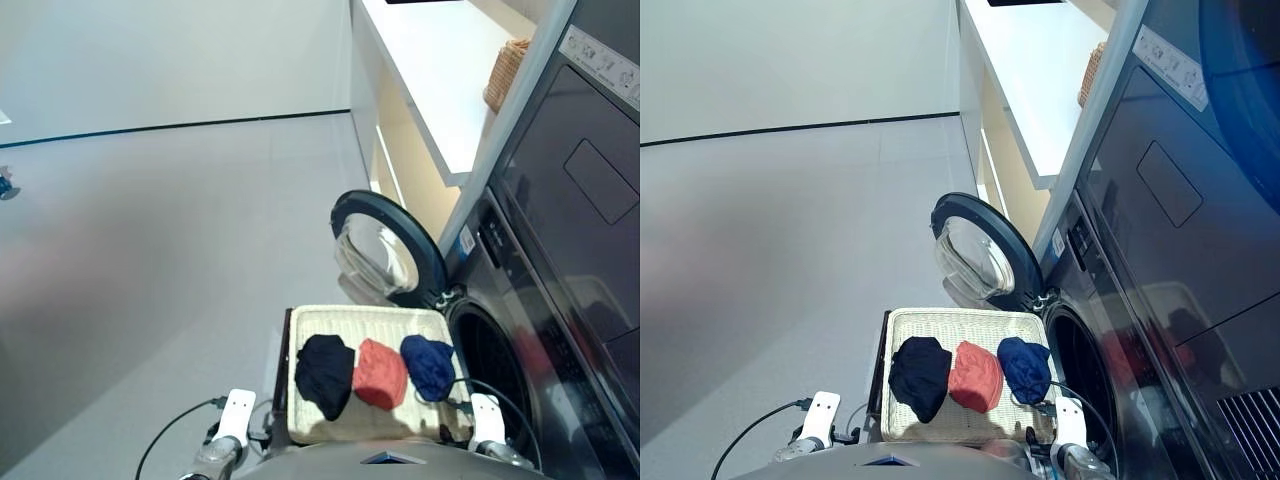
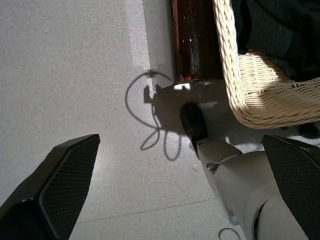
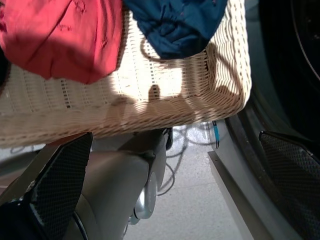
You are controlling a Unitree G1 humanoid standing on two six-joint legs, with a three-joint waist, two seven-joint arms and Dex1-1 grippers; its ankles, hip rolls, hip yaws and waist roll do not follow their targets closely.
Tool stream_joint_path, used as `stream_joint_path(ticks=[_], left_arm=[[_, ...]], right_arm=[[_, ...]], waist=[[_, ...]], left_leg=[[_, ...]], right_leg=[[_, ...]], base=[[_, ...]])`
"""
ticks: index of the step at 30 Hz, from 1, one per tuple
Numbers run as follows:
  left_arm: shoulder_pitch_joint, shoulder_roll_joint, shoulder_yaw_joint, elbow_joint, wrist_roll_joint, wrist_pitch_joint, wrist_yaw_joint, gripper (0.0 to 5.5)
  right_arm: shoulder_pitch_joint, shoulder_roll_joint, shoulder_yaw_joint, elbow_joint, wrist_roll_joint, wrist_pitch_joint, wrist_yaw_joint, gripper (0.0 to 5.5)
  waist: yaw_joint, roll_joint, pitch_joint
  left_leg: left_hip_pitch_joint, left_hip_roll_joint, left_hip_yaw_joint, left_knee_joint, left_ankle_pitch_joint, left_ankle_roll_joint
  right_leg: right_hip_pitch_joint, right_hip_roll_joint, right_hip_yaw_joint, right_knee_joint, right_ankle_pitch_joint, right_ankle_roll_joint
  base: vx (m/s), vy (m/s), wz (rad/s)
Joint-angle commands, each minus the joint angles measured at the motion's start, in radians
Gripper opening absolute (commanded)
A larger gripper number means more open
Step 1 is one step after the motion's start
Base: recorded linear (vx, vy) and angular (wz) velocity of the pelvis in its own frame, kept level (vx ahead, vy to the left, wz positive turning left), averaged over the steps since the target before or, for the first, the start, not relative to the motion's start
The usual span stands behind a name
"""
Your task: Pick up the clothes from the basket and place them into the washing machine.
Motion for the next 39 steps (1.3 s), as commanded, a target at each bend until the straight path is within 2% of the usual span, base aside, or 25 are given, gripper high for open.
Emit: stream_joint_path(ticks=[1,4,9,15,21,24,28,30,31,32,36,38,39], left_arm=[[-0.097,0.018,-0.012,0.021,-0.011,-0.039,0.001,5.50],[-0.106,0.017,-0.031,0.012,0.012,-0.042,0.007,5.50],[-0.131,0.015,-0.017,-0.016,-0.045,-0.048,0.026,5.50],[-0.153,0.019,-0.021,-0.065,-0.075,-0.058,0.047,5.50],[-0.157,0.009,-0.064,-0.278,-0.179,-0.068,0.051,5.50],[-0.173,0.024,-0.099,-0.405,-0.176,-0.074,0.089,5.50],[-0.180,0.048,-0.123,-0.542,-0.214,-0.076,0.096,5.50],[-0.180,0.048,-0.123,-0.542,-0.214,-0.076,0.096,5.50],[-0.205,0.049,-0.140,-0.576,-0.227,-0.080,0.118,5.50],[-0.206,0.049,-0.140,-0.576,-0.227,-0.080,0.118,5.50],[-0.303,0.041,-0.192,-0.595,-0.176,-0.104,0.196,5.50],[-0.317,0.040,-0.203,-0.601,-0.165,-0.106,0.207,5.50],[-0.342,0.042,-0.214,-0.623,-0.155,-0.108,0.229,5.50]], right_arm=[[-0.062,-0.007,0.031,0.010,-0.036,-0.037,0.003,5.50],[-0.063,-0.010,0.037,0.009,-0.048,-0.040,0.000,5.50],[-0.081,-0.014,0.053,-0.018,-0.061,-0.048,-0.025,5.50],[-0.096,-0.019,0.075,-0.090,-0.061,-0.059,-0.038,5.50],[-0.056,-0.044,0.101,-0.377,-0.037,-0.078,-0.055,5.50],[-0.052,-0.063,0.117,-0.539,-0.025,-0.079,-0.066,5.50],[-0.053,-0.090,0.131,-0.720,-0.008,-0.094,-0.074,5.50],[-0.053,-0.090,0.131,-0.720,-0.008,-0.094,-0.074,5.50],[-0.077,-0.099,0.138,-0.824,0.007,-0.101,-0.092,5.50],[-0.076,-0.099,0.138,-0.826,0.007,-0.100,-0.092,5.50],[-0.144,-0.092,0.161,-0.962,0.050,-0.130,-0.136,5.50],[-0.156,-0.092,0.164,-0.985,0.055,-0.136,-0.144,5.50],[-0.180,-0.094,0.174,-1.041,0.060,-0.143,-0.154,5.50]], waist=[[-0.001,-0.063,0.047],[-0.003,-0.062,0.047],[-0.003,-0.062,0.066],[-0.005,-0.058,0.089],[-0.022,-0.054,0.127],[-0.029,-0.057,0.153],[-0.035,-0.060,0.192],[-0.035,-0.060,0.192],[-0.039,-0.066,0.223],[-0.038,-0.065,0.222],[-0.039,-0.090,0.289],[-0.040,-0.095,0.297],[-0.042,-0.104,0.315]], left_leg=[[0.028,0.020,0.029,-0.004,-0.005,-0.033],[0.029,0.023,0.028,-0.004,-0.005,-0.035],[0.020,0.026,0.021,-0.004,0.003,-0.037],[0.022,0.027,0.026,-0.004,0.004,-0.038],[0.016,0.032,0.028,-0.004,0.014,-0.038],[-0.001,0.035,0.026,-0.004,0.023,-0.038],[-0.026,0.037,0.021,-0.004,0.036,-0.037],[-0.026,0.037,0.021,-0.004,0.036,-0.037],[-0.056,0.040,0.021,0.012,0.039,-0.036],[-0.058,0.040,0.022,0.013,0.039,-0.036],[-0.173,0.049,0.019,0.122,0.022,-0.039],[-0.197,0.053,0.017,0.145,0.016,-0.040],[-0.225,0.059,0.014,0.167,0.012,-0.043]], right_leg=[[0.020,-0.078,-0.062,0.004,0.028,0.065],[0.023,-0.075,-0.064,0.004,0.024,0.063],[0.017,-0.071,-0.065,0.004,0.025,0.059],[0.016,-0.069,-0.059,0.004,0.025,0.058],[0.005,-0.064,-0.049,0.004,0.029,0.057],[-0.015,-0.058,-0.041,0.004,0.036,0.055],[-0.053,-0.054,-0.023,0.017,0.040,0.052],[-0.053,-0.054,-0.023,0.017,0.040,0.052],[-0.091,-0.051,-0.009,0.037,0.041,0.049],[-0.094,-0.051,-0.007,0.040,0.040,0.048],[-0.187,-0.047,0.017,0.092,0.045,0.039],[-0.205,-0.045,0.020,0.102,0.045,0.037],[-0.239,-0.039,0.027,0.128,0.044,0.034]], base=[[0.000,0.000,0.000],[0.000,0.000,0.000],[0.000,0.000,0.000],[0.000,0.000,0.000],[0.000,0.000,0.000],[-0.058,-0.010,-0.013],[-0.051,-0.009,-0.026],[-0.040,-0.005,-0.010],[-0.080,-0.010,-0.036],[-0.151,-0.033,-0.064],[-0.110,-0.053,-0.143],[-0.059,-0.052,-0.064],[-0.062,-0.046,-0.022]])
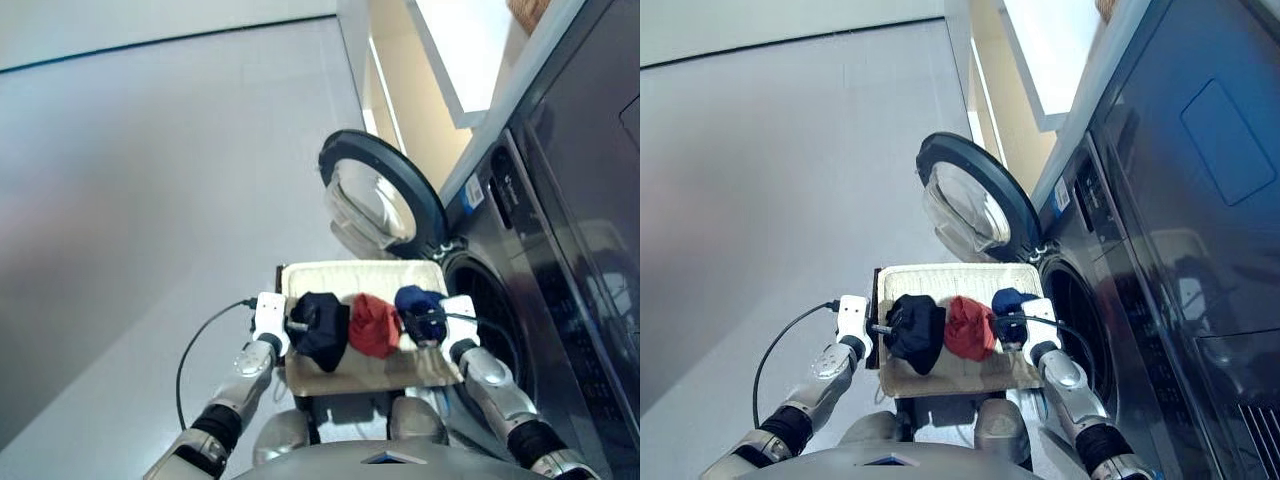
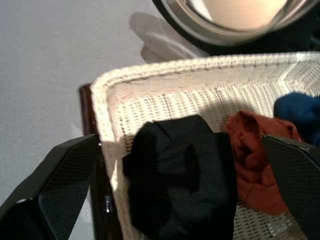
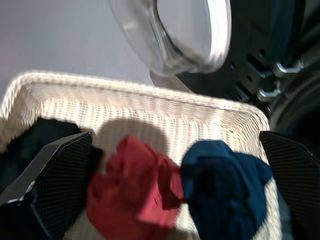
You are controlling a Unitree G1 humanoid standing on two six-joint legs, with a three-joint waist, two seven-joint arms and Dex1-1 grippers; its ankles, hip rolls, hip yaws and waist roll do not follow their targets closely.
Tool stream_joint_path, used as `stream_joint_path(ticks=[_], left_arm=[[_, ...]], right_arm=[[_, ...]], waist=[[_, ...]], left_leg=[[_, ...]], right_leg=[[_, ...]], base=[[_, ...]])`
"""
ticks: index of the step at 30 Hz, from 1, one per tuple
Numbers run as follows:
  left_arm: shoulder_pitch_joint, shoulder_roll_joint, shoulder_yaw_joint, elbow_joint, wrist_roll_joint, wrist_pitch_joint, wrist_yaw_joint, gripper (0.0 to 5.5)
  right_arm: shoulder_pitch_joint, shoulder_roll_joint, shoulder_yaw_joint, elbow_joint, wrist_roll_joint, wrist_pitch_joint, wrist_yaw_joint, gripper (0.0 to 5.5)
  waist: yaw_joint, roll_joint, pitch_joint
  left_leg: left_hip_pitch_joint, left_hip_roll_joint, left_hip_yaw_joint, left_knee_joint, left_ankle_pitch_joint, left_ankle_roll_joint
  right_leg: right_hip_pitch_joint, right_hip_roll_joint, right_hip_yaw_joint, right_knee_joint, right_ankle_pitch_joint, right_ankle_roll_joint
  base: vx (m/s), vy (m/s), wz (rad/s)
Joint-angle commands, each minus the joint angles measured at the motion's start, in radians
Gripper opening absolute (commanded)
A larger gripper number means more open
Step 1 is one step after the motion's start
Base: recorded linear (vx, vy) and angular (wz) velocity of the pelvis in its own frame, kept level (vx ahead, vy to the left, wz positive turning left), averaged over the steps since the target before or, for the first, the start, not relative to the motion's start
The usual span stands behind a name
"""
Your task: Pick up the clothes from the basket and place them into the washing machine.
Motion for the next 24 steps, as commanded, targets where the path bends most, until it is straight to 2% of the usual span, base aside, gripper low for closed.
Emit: stream_joint_path(ticks=[1,7,11,18,24], left_arm=[[-0.098,0.000,-0.011,-0.049,0.041,-0.072,0.056,5.50],[-0.185,-0.021,-0.034,-0.040,0.053,-0.069,0.136,5.50],[-0.228,-0.020,-0.023,-0.037,0.076,-0.071,0.193,5.50],[-0.321,-0.034,0.020,0.023,0.057,-0.067,0.284,5.50],[-0.397,-0.037,0.071,0.107,0.024,-0.061,0.362,5.50]], right_arm=[[-0.086,0.000,0.021,-0.181,0.037,-0.083,-0.030,5.50],[-0.182,0.009,0.069,-0.322,0.038,-0.098,-0.069,5.50],[-0.232,-0.009,0.094,-0.408,0.009,-0.111,-0.089,5.50],[-0.324,0.012,0.122,-0.493,0.023,-0.139,-0.130,5.50],[-0.353,0.030,0.141,-0.526,0.067,-0.159,-0.153,5.50]], waist=[[-0.001,-0.061,0.047],[-0.010,-0.076,0.101],[-0.013,-0.079,0.130],[-0.023,-0.089,0.181],[-0.030,-0.098,0.195]], left_leg=[[-0.080,0.059,-0.012,0.139,-0.020,-0.046],[-0.190,0.073,-0.031,0.225,-0.043,-0.046],[-0.273,0.080,-0.060,0.291,-0.061,-0.043],[-0.456,0.096,-0.095,0.431,-0.091,-0.048],[-0.560,0.101,-0.110,0.491,-0.101,-0.054]], right_leg=[[-0.098,-0.042,-0.001,0.138,-0.019,0.040],[-0.235,-0.017,0.028,0.267,-0.050,0.039],[-0.325,-0.004,0.039,0.338,-0.066,0.032],[-0.486,0.004,0.032,0.459,-0.087,0.027],[-0.584,0.005,0.033,0.514,-0.095,0.023]], base=[[-0.094,-0.058,-0.062],[-0.092,-0.033,-0.101],[-0.091,-0.049,0.012],[-0.109,-0.045,0.090],[-0.057,-0.012,0.033]])
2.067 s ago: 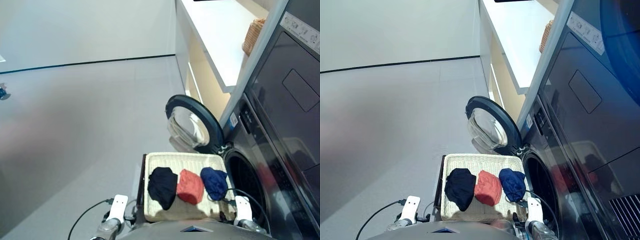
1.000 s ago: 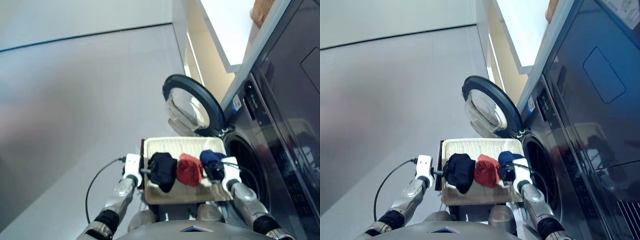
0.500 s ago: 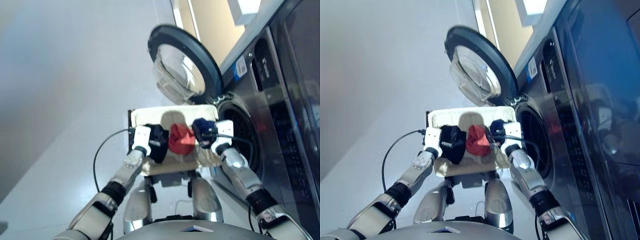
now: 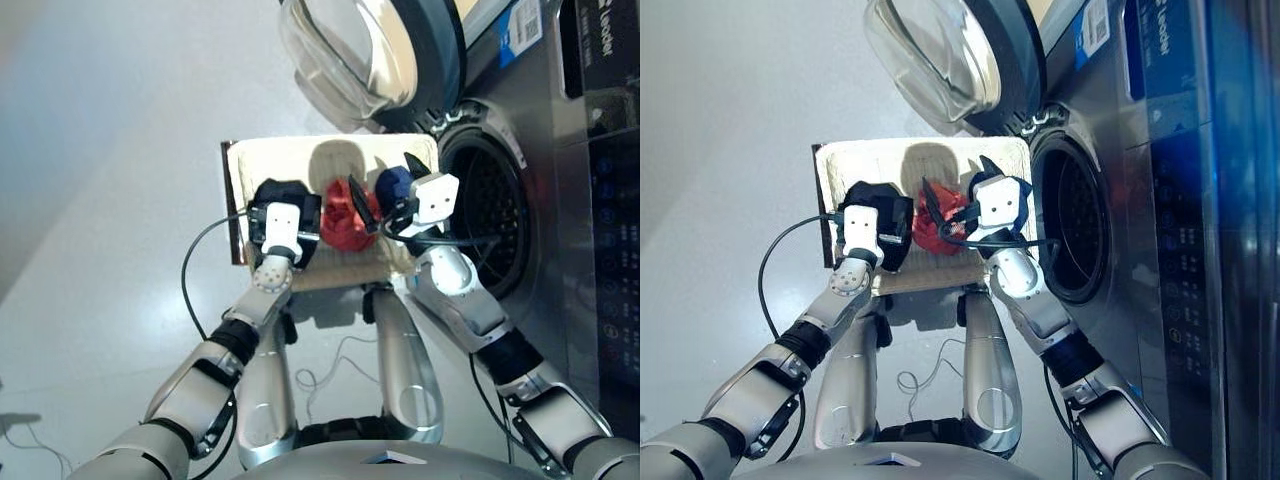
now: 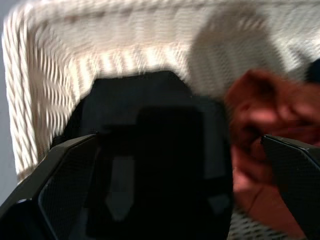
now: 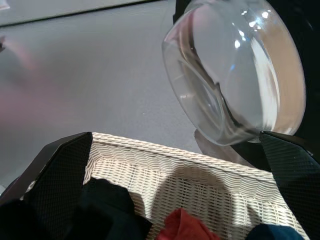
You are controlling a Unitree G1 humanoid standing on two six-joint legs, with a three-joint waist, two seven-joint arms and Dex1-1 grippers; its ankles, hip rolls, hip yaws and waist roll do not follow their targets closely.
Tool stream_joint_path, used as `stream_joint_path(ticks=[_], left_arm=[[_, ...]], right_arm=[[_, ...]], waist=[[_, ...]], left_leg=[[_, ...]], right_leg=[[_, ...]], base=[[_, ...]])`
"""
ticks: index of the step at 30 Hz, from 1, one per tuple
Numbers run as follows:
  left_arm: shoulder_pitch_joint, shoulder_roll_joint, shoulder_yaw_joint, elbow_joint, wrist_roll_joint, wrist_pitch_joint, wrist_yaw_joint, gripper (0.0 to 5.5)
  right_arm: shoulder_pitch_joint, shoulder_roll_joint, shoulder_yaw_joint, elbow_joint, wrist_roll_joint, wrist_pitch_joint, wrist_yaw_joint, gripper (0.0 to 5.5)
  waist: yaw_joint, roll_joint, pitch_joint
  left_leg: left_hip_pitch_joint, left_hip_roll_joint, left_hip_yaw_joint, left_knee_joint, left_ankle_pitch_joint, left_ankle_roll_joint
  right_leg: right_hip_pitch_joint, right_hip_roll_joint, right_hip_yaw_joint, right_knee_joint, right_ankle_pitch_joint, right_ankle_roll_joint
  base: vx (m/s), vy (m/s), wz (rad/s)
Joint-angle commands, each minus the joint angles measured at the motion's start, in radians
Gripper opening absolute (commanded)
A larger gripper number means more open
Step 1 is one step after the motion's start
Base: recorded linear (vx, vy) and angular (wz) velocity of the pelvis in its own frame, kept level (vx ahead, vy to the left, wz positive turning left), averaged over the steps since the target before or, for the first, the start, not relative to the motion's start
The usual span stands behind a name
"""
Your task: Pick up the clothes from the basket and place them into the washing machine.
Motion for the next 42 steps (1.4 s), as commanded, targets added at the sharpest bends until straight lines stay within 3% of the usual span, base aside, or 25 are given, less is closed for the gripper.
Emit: stream_joint_path(ticks=[1,6,19,25,30,42], left_arm=[[-0.068,-0.002,0.048,0.026,-0.019,-0.035,0.071,5.50],[-0.137,0.010,0.076,0.089,-0.058,-0.030,0.089,5.50],[-0.328,0.018,0.109,0.317,-0.103,-0.013,0.074,5.50],[-0.365,0.036,0.113,0.340,-0.128,-0.007,0.054,5.50],[-0.386,0.052,0.115,0.358,-0.142,-0.004,0.038,5.50],[-0.391,0.035,0.107,0.390,-0.183,0.019,0.001,5.50]], right_arm=[[-0.017,0.024,0.013,-0.168,0.039,-0.093,-0.025,5.50],[-0.033,0.028,0.027,-0.177,0.057,-0.095,-0.037,5.50],[-0.079,0.020,0.071,-0.206,0.115,-0.110,0.002,5.50],[-0.084,0.015,0.081,-0.209,0.116,-0.104,0.007,5.50],[-0.077,-0.001,0.073,-0.232,0.125,-0.104,0.022,5.50],[-0.085,-0.021,0.078,-0.254,0.157,-0.092,0.042,5.50]], waist=[[-0.008,-0.016,-0.003],[-0.017,-0.025,-0.003],[-0.052,-0.057,-0.003],[-0.061,-0.061,-0.003],[-0.068,-0.061,-0.003],[-0.063,-0.050,-0.003]], left_leg=[[-0.081,0.057,-0.067,0.170,-0.091,-0.037],[-0.150,0.060,-0.071,0.204,-0.100,-0.039],[-0.252,0.075,-0.069,0.280,-0.125,-0.041],[-0.291,0.079,-0.070,0.303,-0.131,-0.042],[-0.321,0.080,-0.082,0.331,-0.136,-0.044],[-0.341,0.077,-0.091,0.341,-0.133,-0.043]], right_leg=[[-0.011,-0.009,-0.003,0.003,0.024,0.077],[-0.070,-0.015,-0.003,0.019,0.025,0.079],[-0.177,-0.002,0.017,0.066,0.018,0.077],[-0.210,0.000,0.019,0.074,0.020,0.077],[-0.238,0.001,0.020,0.101,0.012,0.074],[-0.256,0.001,0.023,0.109,0.014,0.070]], base=[[0.000,0.000,0.000],[0.000,0.000,0.000],[0.000,0.000,0.000],[0.000,0.000,0.000],[0.000,0.000,0.000],[0.000,0.000,0.000]])
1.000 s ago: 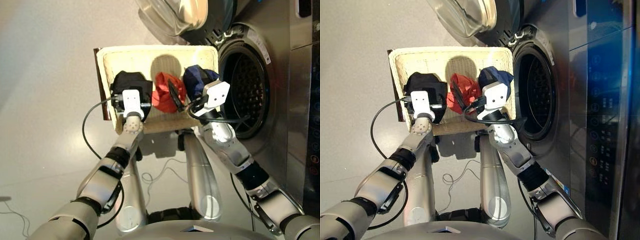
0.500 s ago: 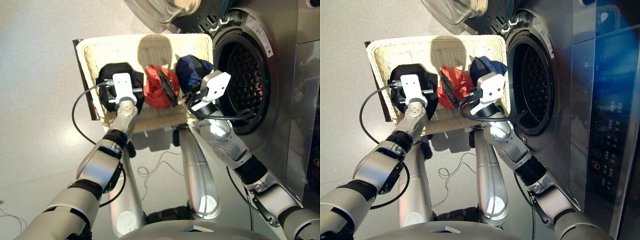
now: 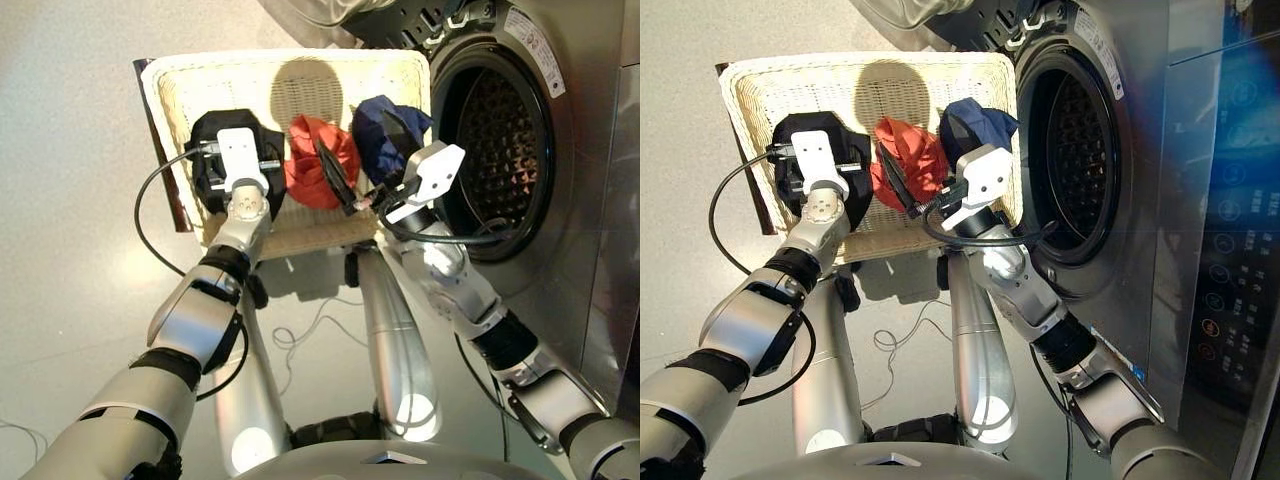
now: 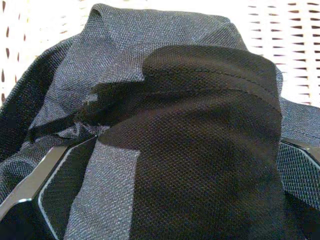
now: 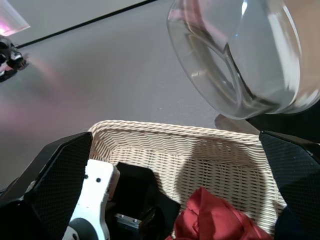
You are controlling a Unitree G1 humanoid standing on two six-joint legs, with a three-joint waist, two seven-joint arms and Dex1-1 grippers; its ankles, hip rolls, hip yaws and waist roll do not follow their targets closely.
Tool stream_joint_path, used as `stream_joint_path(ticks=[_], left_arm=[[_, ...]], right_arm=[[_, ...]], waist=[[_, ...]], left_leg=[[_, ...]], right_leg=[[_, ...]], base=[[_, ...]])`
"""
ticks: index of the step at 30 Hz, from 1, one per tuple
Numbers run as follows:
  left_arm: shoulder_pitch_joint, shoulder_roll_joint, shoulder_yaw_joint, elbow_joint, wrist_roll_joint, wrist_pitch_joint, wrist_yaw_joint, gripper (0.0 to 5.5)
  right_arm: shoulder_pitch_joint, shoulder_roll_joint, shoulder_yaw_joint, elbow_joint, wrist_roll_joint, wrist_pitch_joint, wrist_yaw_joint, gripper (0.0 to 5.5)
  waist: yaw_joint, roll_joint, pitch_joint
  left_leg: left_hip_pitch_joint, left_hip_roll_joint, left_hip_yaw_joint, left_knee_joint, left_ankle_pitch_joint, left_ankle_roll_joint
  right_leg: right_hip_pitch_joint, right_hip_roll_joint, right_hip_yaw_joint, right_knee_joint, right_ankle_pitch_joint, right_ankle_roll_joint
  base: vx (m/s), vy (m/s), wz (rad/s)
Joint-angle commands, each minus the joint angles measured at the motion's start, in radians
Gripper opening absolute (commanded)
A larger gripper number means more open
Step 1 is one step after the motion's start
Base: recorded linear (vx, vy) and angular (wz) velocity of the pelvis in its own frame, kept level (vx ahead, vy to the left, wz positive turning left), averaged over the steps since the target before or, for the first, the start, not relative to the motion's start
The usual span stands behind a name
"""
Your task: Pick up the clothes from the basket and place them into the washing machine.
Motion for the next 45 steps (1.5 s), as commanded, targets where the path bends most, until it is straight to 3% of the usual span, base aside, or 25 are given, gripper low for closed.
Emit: stream_joint_path(ticks=[1,12,13,14,15,21,24,29,32,34,39,45], left_arm=[[-0.012,-0.015,0.016,0.056,-0.042,0.019,-0.032,5.50],[-0.041,-0.019,0.024,0.076,-0.073,0.030,-0.034,5.50],[-0.043,-0.020,0.024,0.077,-0.074,0.031,-0.035,4.75],[-0.046,-0.021,0.025,0.078,-0.074,0.032,-0.035,1.06],[-0.047,-0.021,0.025,0.080,-0.072,0.033,-0.036,0.00],[-0.035,-0.037,0.013,0.056,-0.050,0.030,-0.035,0.00],[-0.009,-0.063,-0.008,-0.012,-0.060,0.010,-0.028,0.00],[0.145,-0.043,-0.056,-0.338,-0.058,-0.037,-0.012,0.00],[0.273,-0.005,-0.057,-0.611,-0.081,-0.067,-0.014,0.00],[0.352,0.031,-0.039,-0.758,-0.042,-0.065,-0.026,0.00],[0.453,0.091,-0.009,-1.009,0.018,-0.082,-0.103,0.00],[0.488,0.141,0.025,-1.217,-0.046,-0.112,-0.282,0.00]], right_arm=[[0.007,-0.009,0.002,-0.150,0.034,-0.065,0.017,5.50],[0.002,-0.026,-0.003,-0.160,0.040,-0.058,0.012,5.50],[0.004,-0.027,-0.003,-0.160,0.042,-0.058,0.014,5.50],[0.004,-0.027,-0.006,-0.161,0.042,-0.058,0.014,5.50],[0.004,-0.026,-0.008,-0.160,0.042,-0.058,0.013,5.50],[0.012,-0.036,-0.008,-0.156,0.089,-0.048,0.051,5.50],[0.020,-0.021,-0.024,-0.122,0.120,-0.055,0.027,5.50],[0.052,-0.028,-0.088,-0.091,0.032,-0.043,-0.051,5.50],[0.086,-0.034,-0.146,-0.058,-0.027,-0.032,-0.108,5.50],[0.107,-0.029,-0.182,-0.027,-0.052,-0.027,-0.138,5.50],[0.140,-0.031,-0.221,0.056,-0.081,0.005,-0.116,5.50],[0.139,-0.120,-0.170,0.009,-0.020,0.075,0.070,5.50]], waist=[[-0.009,-0.007,-0.010],[-0.009,-0.004,-0.010],[-0.010,-0.002,-0.010],[-0.010,-0.002,-0.010],[-0.011,-0.002,-0.010],[-0.008,0.003,-0.013],[-0.001,0.014,-0.013],[0.022,0.038,-0.010],[0.037,0.059,-0.010],[0.047,0.072,-0.010],[0.069,0.094,-0.010],[0.088,0.094,-0.021]], left_leg=[[-0.029,0.032,-0.070,0.131,-0.078,-0.032],[-0.040,0.038,-0.068,0.152,-0.087,-0.030],[-0.041,0.038,-0.068,0.152,-0.087,-0.030],[-0.040,0.037,-0.067,0.150,-0.086,-0.030],[-0.039,0.038,-0.066,0.148,-0.084,-0.030],[-0.024,0.034,-0.063,0.123,-0.074,-0.032],[0.003,0.028,-0.054,0.085,-0.058,-0.034],[0.085,0.008,-0.031,-0.031,-0.020,-0.033],[0.152,-0.017,-0.019,-0.114,0.008,-0.034],[0.205,-0.038,-0.014,-0.173,0.027,-0.036],[0.317,-0.075,-0.009,-0.270,0.056,-0.042],[0.417,-0.098,-0.003,-0.354,0.077,-0.042]], right_leg=[[0.018,-0.029,0.014,-0.001,0.012,0.087],[0.008,-0.028,0.025,0.012,0.010,0.088],[0.008,-0.028,0.025,0.011,0.011,0.089],[0.008,-0.027,0.025,0.010,0.013,0.089],[0.008,-0.027,0.024,0.008,0.014,0.089],[0.018,-0.026,0.025,-0.014,0.021,0.087],[0.040,-0.027,0.022,-0.039,0.030,0.088],[0.118,-0.036,0.021,-0.136,0.059,0.093],[0.183,-0.051,0.014,-0.209,0.080,0.101],[0.232,-0.060,0.010,-0.258,0.095,0.108],[0.346,-0.086,-0.001,-0.342,0.120,0.120],[0.437,-0.102,-0.003,-0.404,0.136,0.130]], base=[[0.000,0.000,0.000],[0.000,0.000,0.000],[0.000,0.000,0.000],[0.000,0.000,0.000],[0.000,0.000,0.000],[0.000,0.000,0.000],[0.000,0.000,0.000],[0.023,0.007,-0.016],[0.077,0.007,-0.075],[0.083,0.018,0.014],[0.056,0.011,0.064],[0.009,0.003,0.010]])
